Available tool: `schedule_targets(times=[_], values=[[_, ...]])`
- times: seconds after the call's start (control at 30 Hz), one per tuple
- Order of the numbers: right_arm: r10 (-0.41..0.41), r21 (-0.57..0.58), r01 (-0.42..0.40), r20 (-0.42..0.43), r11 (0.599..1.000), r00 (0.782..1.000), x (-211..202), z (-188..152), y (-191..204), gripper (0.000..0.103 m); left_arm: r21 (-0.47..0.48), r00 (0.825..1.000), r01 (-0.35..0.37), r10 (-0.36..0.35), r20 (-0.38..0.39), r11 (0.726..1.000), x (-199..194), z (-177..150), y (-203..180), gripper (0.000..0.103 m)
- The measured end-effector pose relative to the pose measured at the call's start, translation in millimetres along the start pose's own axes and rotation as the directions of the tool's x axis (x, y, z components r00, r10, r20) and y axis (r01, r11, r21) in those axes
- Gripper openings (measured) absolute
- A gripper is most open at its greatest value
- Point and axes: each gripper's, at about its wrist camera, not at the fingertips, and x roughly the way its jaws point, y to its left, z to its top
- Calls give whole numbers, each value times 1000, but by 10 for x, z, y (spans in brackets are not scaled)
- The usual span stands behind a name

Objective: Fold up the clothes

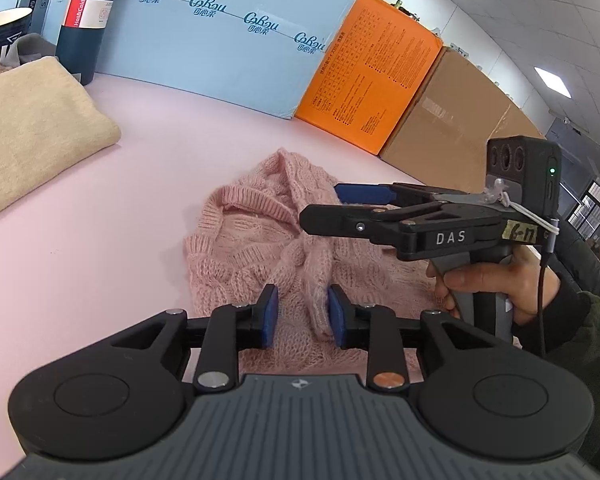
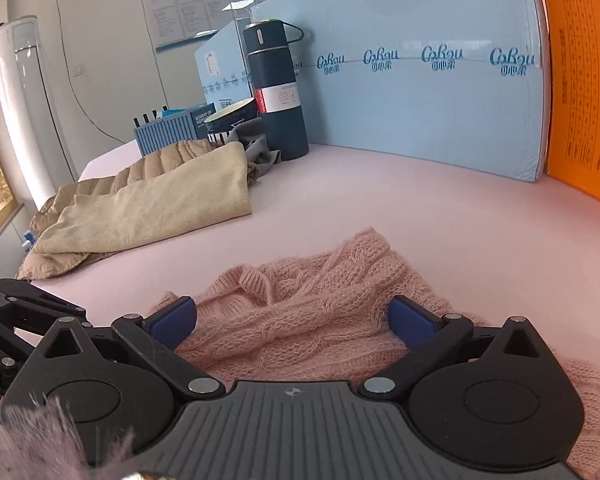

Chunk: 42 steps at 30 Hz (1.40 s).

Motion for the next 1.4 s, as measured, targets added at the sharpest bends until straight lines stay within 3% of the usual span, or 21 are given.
schedule_targets(times=[0.2,0.37,0.43,0.5,0.6,0.67,0.73,0.8,0.93,1.03,1.13,1.23,1.4], values=[[-122,-69,122,-3,990,992,-186,-64,233,103,36,999,-33,32,5,999,-12,-17,-74,30],[-180,45,178,52,983,982,-283,-130,210,103,55,998,-61,60,25,997,-15,-53,-122,32],[-270,56,271,-33,961,962,-193,-174,189,103,67,996,-84,82,36,994,-11,-72,-163,34],[-332,-4,334,-120,943,936,-72,-265,206,103,86,993,-110,106,46,990,4,-93,-232,39],[-344,74,347,-57,935,937,-257,-306,209,103,125,986,-160,152,71,979,33,-143,-368,55],[-366,68,367,-29,928,930,-408,-340,266,103,159,973,-222,209,94,962,71,-179,-458,79],[-398,28,399,-36,917,917,-511,-387,330,103,175,963,-265,250,105,948,103,-195,-491,83],[-435,-63,431,-96,900,895,-524,-491,386,103,165,961,-271,256,104,948,113,-189,-464,83],[-426,-33,425,-80,905,901,-738,-675,399,103,114,961,-270,259,99,956,97,-180,-372,84],[-400,-4,400,-22,917,916,-1029,-747,444,103,116,959,-274,262,107,955,79,-203,-384,84],[-406,-4,406,29,914,913,-1381,-833,511,103,126,960,-270,256,115,955,66,-218,-390,85],[-454,-37,459,103,887,885,-1831,-1019,588,103,101,968,-232,218,126,968,5,-240,-325,85],[-568,-17,573,115,819,815,-2612,-1445,701,103,37,978,-156,149,148,987,-105,-277,-192,91]])
